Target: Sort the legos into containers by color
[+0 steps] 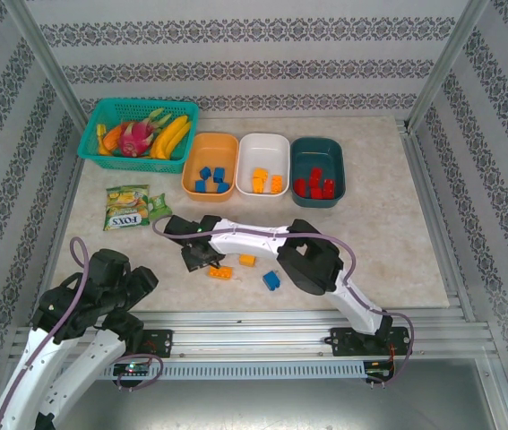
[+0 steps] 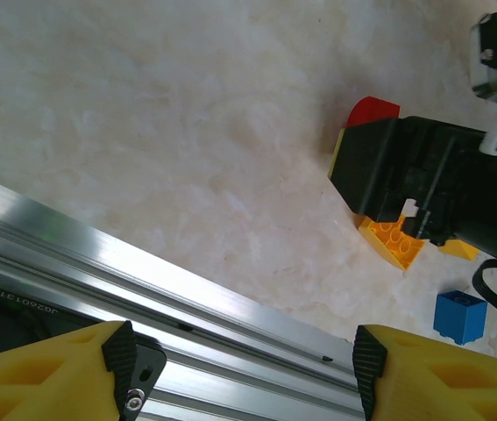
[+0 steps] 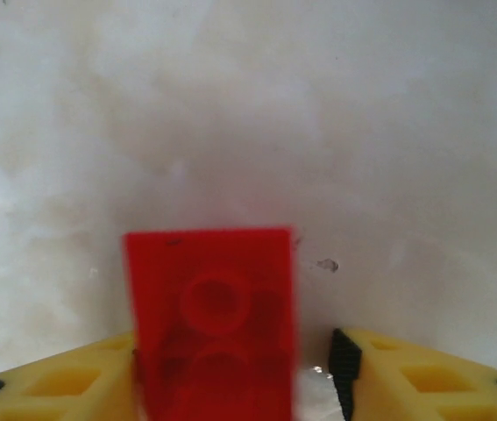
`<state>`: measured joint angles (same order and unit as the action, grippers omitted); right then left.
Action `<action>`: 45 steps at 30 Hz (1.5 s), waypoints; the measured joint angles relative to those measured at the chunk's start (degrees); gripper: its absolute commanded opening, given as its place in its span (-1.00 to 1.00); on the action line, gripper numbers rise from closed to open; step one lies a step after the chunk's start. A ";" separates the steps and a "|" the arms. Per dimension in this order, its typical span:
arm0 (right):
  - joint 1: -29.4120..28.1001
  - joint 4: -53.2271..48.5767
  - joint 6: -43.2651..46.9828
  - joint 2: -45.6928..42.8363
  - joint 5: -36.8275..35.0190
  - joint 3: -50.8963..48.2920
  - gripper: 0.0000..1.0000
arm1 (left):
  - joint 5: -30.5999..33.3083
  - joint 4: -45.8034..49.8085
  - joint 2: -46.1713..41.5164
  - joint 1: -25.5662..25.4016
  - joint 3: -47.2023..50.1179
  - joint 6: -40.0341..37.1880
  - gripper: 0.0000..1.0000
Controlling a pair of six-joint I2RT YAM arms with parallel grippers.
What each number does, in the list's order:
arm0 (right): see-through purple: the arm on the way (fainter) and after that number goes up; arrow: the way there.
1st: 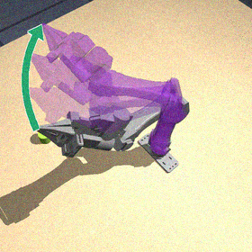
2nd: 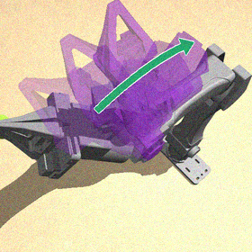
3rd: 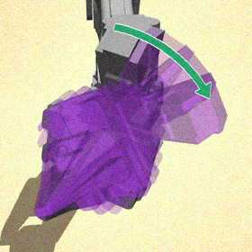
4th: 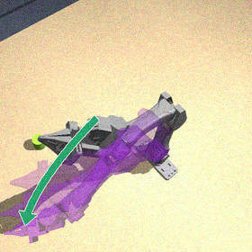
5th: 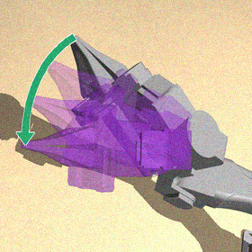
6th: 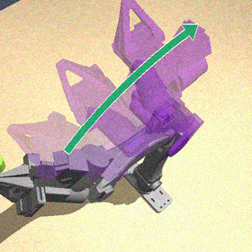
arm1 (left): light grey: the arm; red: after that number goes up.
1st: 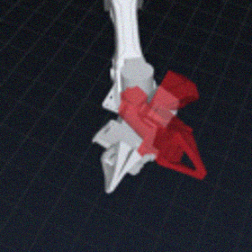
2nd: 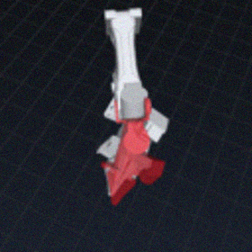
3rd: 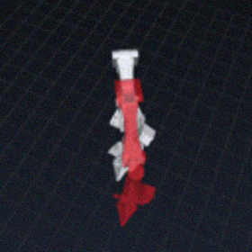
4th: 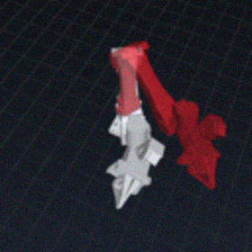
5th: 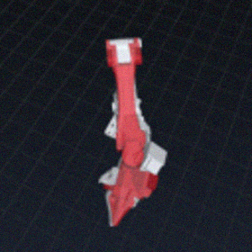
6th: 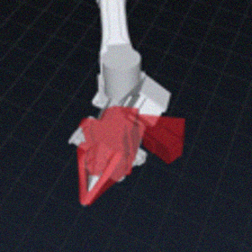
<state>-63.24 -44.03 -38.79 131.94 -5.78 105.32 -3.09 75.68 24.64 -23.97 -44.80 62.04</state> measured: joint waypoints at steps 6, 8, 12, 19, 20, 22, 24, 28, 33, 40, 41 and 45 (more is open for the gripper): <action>0.02 -0.50 -0.26 1.38 -0.96 2.56 -0.43 | -1.16 -0.04 0.00 0.00 -0.35 -0.09 0.37; 0.04 -0.26 -0.13 1.40 -1.07 2.73 -0.50 | -1.68 -0.24 0.00 0.00 -0.35 -0.35 0.37; 0.35 -0.31 0.17 1.31 -1.33 2.73 -0.59 | -3.21 -1.99 0.46 0.00 -0.35 -1.42 0.38; 3.74 -0.11 1.40 -6.05 -1.68 -0.37 -0.60 | -7.04 -11.67 9.27 0.00 -2.99 -3.76 0.38; 4.87 -0.09 1.60 -8.35 -1.73 -1.42 -0.60 | -7.76 -13.86 12.02 0.00 -4.13 -4.24 0.39; 8.63 0.09 2.19 -14.80 -1.70 -4.07 -0.60 | -9.35 -18.97 18.34 -0.07 -6.99 -5.22 0.39; 13.27 0.42 2.99 -20.39 -1.42 -6.12 -0.60 | -10.47 -24.02 24.74 -0.59 -10.01 -6.32 0.40; 26.21 1.16 4.96 -28.48 0.52 -8.92 -0.60 | -11.76 -33.59 39.36 -4.00 -17.90 -8.44 0.40; 40.13 0.96 7.37 -27.89 4.81 -9.40 -0.63 | -10.99 -41.31 55.30 -9.46 -27.76 -9.14 0.40; 50.75 0.61 6.36 -16.92 9.86 -5.81 -0.62 | -9.29 -43.95 74.64 -13.49 -46.10 -9.33 0.40; 51.12 0.50 6.16 -15.26 10.16 -4.68 -0.61 | -9.31 -43.98 76.65 -13.49 -48.41 -9.57 0.40; 51.36 -0.59 5.75 -8.37 11.74 1.42 -0.60 | -11.15 -42.12 87.06 -13.42 -62.23 -12.35 0.40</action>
<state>-11.88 -44.62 -33.04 123.57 5.96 106.74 -14.24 33.56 111.70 -37.39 -107.02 49.69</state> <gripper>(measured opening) 0.314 0.702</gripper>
